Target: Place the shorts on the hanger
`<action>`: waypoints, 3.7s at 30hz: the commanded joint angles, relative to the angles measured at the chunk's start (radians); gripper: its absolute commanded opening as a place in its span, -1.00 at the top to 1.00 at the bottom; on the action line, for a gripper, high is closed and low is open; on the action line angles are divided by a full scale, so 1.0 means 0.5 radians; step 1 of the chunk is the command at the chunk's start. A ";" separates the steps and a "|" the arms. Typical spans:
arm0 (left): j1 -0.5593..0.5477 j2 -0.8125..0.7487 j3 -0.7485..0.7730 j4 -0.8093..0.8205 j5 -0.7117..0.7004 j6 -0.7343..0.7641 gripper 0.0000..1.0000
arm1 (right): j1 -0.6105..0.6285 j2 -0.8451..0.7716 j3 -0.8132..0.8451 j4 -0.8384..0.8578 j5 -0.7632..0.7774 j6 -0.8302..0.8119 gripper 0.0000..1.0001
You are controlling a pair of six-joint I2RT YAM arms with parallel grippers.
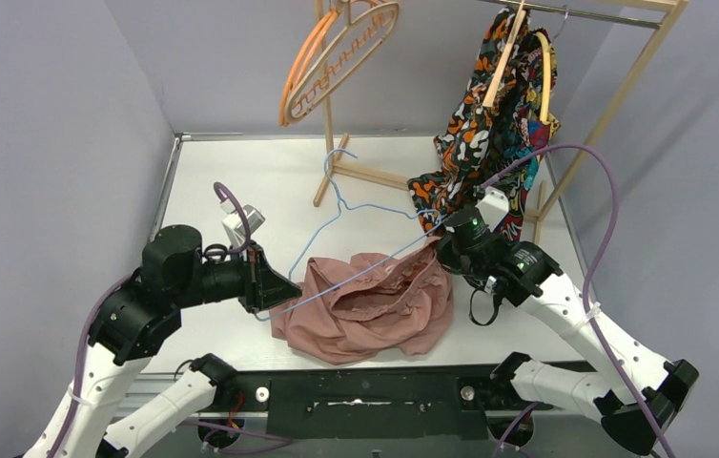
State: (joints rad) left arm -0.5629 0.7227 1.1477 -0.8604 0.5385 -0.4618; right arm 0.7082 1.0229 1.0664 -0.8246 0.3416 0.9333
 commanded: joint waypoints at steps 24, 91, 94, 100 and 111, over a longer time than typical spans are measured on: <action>-0.001 0.123 -0.158 0.170 0.151 0.254 1.00 | -0.220 -0.140 0.024 0.179 -0.074 -0.098 1.00; -0.006 -0.841 -1.573 2.391 0.388 0.621 1.00 | 0.405 0.039 1.103 0.078 -1.182 -1.905 -0.32; -0.006 -0.840 -1.546 2.357 0.397 0.634 1.00 | 0.406 0.084 1.200 -0.034 -1.375 -2.019 -0.44; -0.006 -0.832 -1.537 2.292 0.443 0.687 1.00 | 0.405 0.169 1.247 -0.089 -1.744 -2.136 -0.49; -0.006 -0.842 -1.573 2.401 0.453 0.636 1.00 | 0.404 0.307 1.182 -0.079 -1.941 -2.250 -0.27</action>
State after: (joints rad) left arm -0.5625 0.3119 0.3424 0.1959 0.7597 -0.1284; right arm 0.9051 1.1759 1.6592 -0.9012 -0.5560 -0.1688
